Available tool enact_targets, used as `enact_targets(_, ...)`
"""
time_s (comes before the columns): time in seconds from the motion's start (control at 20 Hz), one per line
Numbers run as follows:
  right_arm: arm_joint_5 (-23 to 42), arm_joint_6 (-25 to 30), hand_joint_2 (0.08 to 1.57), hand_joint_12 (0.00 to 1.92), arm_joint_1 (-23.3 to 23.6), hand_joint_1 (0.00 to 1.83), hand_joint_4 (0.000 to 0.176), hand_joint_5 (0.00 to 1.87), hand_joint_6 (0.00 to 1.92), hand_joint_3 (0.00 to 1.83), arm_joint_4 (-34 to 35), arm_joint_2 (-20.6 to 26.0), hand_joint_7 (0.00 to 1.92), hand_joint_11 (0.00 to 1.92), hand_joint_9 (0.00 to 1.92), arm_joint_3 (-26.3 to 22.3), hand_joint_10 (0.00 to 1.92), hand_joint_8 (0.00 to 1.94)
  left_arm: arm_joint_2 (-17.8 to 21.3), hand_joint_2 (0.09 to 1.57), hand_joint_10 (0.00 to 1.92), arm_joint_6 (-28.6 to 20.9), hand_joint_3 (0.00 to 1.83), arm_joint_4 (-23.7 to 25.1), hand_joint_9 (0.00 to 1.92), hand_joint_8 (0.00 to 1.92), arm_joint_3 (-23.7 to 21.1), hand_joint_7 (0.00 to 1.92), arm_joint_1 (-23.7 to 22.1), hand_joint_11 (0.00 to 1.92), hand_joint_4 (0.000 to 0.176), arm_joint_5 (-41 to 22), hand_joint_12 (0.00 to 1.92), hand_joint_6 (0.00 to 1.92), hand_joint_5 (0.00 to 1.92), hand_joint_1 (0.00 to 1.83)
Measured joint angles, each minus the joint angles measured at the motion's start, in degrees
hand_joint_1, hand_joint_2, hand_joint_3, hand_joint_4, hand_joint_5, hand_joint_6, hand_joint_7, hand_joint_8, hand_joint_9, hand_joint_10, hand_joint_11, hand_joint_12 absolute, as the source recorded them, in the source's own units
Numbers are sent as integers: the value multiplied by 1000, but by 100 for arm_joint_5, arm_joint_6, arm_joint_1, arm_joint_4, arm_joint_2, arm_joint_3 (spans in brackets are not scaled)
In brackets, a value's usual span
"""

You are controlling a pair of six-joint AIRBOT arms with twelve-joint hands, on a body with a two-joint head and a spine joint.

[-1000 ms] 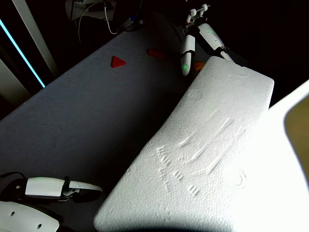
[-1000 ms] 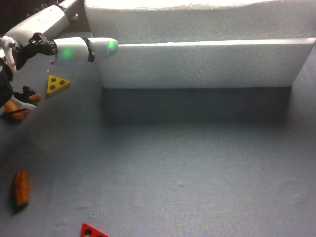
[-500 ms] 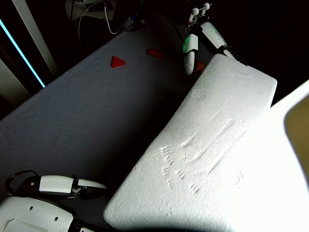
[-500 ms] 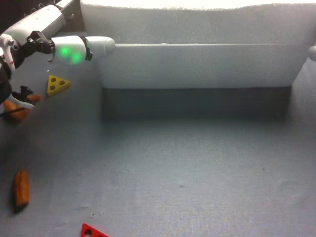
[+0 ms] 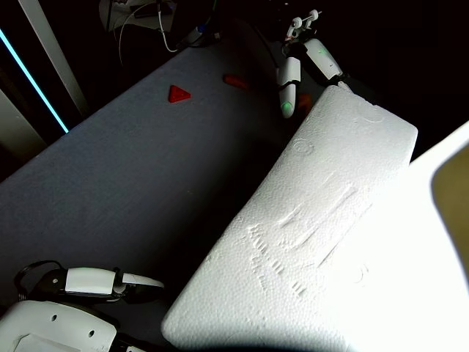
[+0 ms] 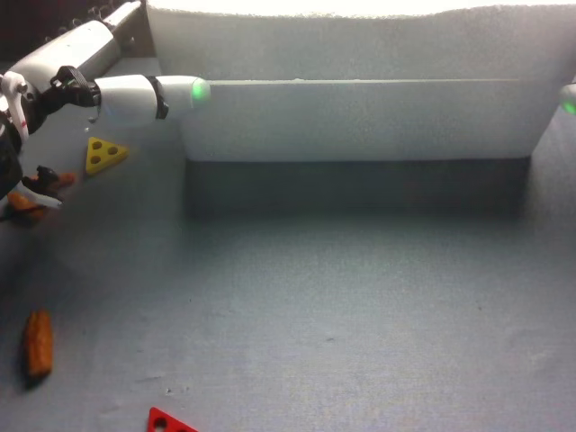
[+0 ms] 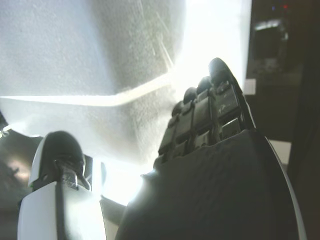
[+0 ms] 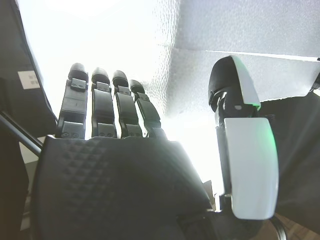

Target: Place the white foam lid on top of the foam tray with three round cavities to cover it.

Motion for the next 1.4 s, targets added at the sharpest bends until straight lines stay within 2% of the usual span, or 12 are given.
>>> enact_targets(0.1, 35, 13, 1155, 4, -57, 656, 0, 0, 0, 0, 7, -4, 0, 4, 0, 0, 0, 0, 0, 1010, 0, 2, 0, -37, 0, 0, -2, 0, 48, 0, 27, -7, 580, 0, 0, 381)
enact_targets(0.3, 59, 52, 1122, 15, -109, 668, 0, 0, 0, 0, 26, -4, 0, 31, 0, -61, 0, 0, 68, 1017, 0, 4, 3, -92, 0, 0, -116, 0, 105, 0, 10, -50, 475, 0, 0, 377)
enact_targets(0.45, 61, 55, 1131, 0, -109, 658, 0, 0, 0, 0, 26, -4, 0, 0, 0, -66, 0, 0, 68, 1026, 0, 4, 6, -90, 0, 0, -116, 0, 116, 0, 5, -94, 479, 0, 0, 353)
enact_targets(0.6, 61, 59, 1122, 0, -109, 656, 0, 0, 0, 0, 26, -4, 0, 0, 0, -66, 0, 0, 68, 1025, 0, 4, 2, -90, 0, 0, -116, 0, 122, 0, 15, -94, 514, 0, 0, 374)
enact_targets(0.65, 68, 61, 1104, 0, -109, 651, 0, 0, 0, 0, 28, -4, 0, 0, 0, -79, 0, 0, 68, 1031, 0, 2, 2, -92, 0, 0, -116, 0, 131, 0, 4, -103, 552, 0, 0, 376)
enact_targets(0.95, 216, 48, 1121, 0, -144, 582, 0, 0, 0, 0, -57, 203, 0, 0, 0, -282, 0, 0, 254, 1052, 0, 7, 3, -101, 0, 0, -229, 0, 295, 0, 0, -278, 691, 0, 0, 399)
enact_targets(1.2, 240, 26, 1136, 4, -144, 532, 0, 0, 0, 3, -55, 225, 0, 9, 0, -293, 0, 0, 282, 1054, 0, 28, 2, -140, 0, 0, -229, 0, 337, 0, 0, -262, 688, 0, 0, 409)
enact_targets(1.4, 273, -7, 1148, 0, -238, 577, 0, 0, 0, 5, -20, 343, 0, 0, 0, -382, 0, 0, 310, 1046, 0, 28, 0, -142, 0, 0, -269, 0, 369, 0, 0, -299, 621, 1, 2, 388)
